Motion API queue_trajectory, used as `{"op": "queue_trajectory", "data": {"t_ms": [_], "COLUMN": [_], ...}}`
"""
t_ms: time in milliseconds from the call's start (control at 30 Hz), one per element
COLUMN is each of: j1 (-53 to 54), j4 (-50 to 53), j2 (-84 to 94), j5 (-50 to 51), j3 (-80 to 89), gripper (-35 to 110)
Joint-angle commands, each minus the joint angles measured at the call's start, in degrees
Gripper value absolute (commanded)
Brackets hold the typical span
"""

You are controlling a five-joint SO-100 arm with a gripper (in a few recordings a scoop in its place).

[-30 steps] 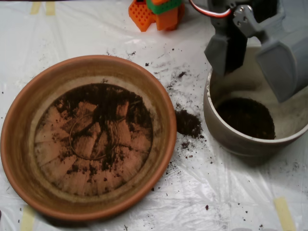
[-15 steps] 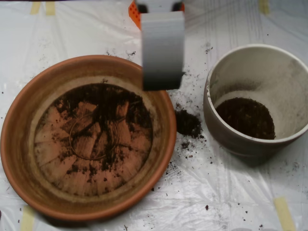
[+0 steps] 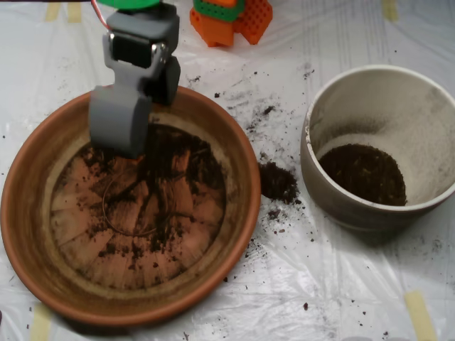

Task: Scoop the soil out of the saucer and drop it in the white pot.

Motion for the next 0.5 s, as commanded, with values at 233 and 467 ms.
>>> {"op": "queue_trajectory", "data": {"t_ms": [233,467], "j1": [2.37,2.46], "j4": [-12.3,-12.83], "j2": [-14.59,-28.48], "j5": [-0.97,-1.67], "j3": [5.89,-2.2], "gripper": [34,31]}}
